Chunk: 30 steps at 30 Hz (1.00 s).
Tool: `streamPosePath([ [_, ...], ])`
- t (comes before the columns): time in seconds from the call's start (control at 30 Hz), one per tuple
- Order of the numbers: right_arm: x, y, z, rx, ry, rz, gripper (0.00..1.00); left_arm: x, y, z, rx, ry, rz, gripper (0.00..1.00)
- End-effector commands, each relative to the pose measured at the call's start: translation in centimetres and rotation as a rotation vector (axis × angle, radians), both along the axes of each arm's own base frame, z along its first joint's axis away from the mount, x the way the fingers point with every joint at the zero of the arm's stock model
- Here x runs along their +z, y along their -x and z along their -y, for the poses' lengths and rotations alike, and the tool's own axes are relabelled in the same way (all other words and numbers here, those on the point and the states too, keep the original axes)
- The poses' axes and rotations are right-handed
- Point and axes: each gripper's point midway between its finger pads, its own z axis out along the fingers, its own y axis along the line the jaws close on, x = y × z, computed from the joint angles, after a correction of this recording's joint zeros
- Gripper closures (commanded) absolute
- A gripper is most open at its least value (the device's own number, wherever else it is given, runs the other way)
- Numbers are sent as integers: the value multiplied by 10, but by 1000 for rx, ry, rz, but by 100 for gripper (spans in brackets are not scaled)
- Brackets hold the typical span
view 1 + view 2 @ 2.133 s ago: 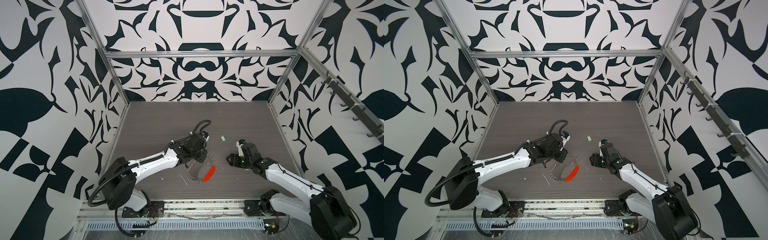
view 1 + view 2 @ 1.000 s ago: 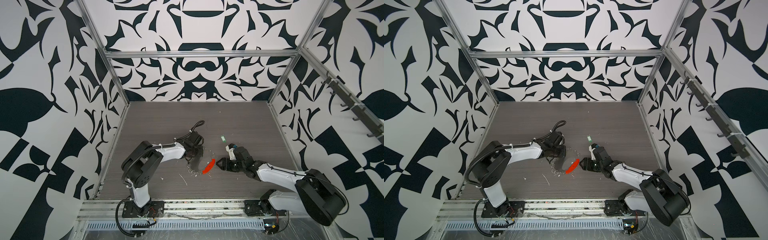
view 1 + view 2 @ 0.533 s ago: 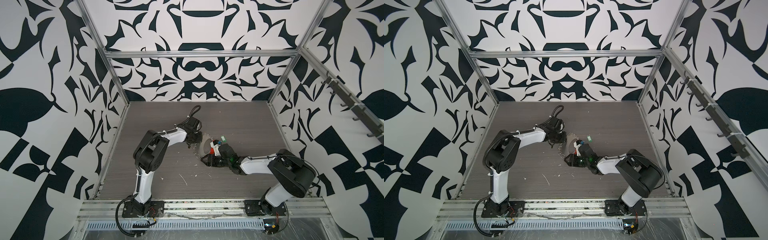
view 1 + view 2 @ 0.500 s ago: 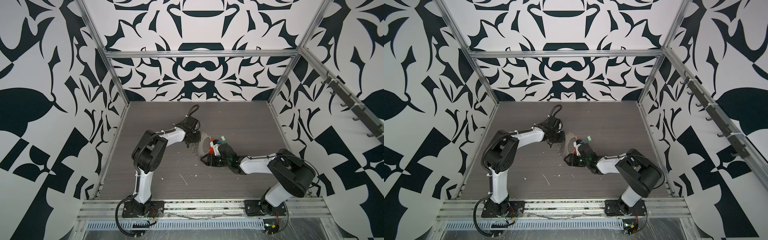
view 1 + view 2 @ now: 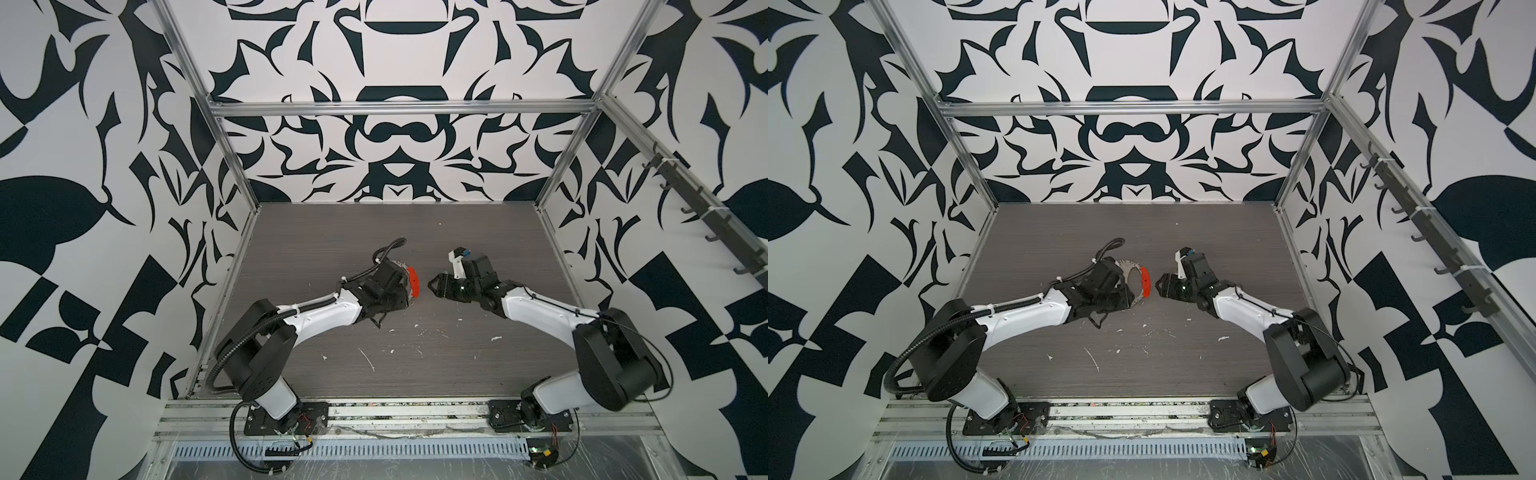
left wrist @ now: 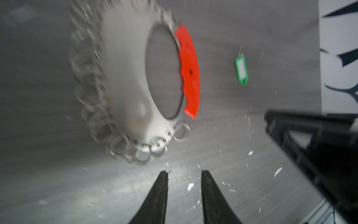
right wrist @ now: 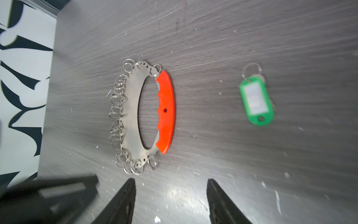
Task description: Put the keys on the keyring
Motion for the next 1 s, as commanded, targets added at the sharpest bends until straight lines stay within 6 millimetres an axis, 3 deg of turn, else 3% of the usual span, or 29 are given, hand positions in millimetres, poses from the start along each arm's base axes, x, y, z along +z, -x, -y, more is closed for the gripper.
streamPosePath([
  [0.0,17,-29,-14,39,-19,12,38,-3,-7,13,84,59,-10,67],
  [0.13,12,-73,-33,54,-59,-20,38,-11,-10,16,137,116,-23,67],
  [0.27,-12,-104,-57,85,-88,-98,39,-25,-9,14,197,167,-44,67],
  [0.5,-23,-129,-76,107,-133,-116,39,-52,5,20,205,199,-107,67],
  [0.63,-30,-126,-81,122,-163,-139,38,-62,9,10,238,185,-114,67],
  [0.8,-38,-108,-85,142,-219,-177,38,-60,7,-25,295,131,-84,67],
  [0.97,-35,-69,-90,165,-252,-201,38,-62,0,-65,354,97,-90,67],
])
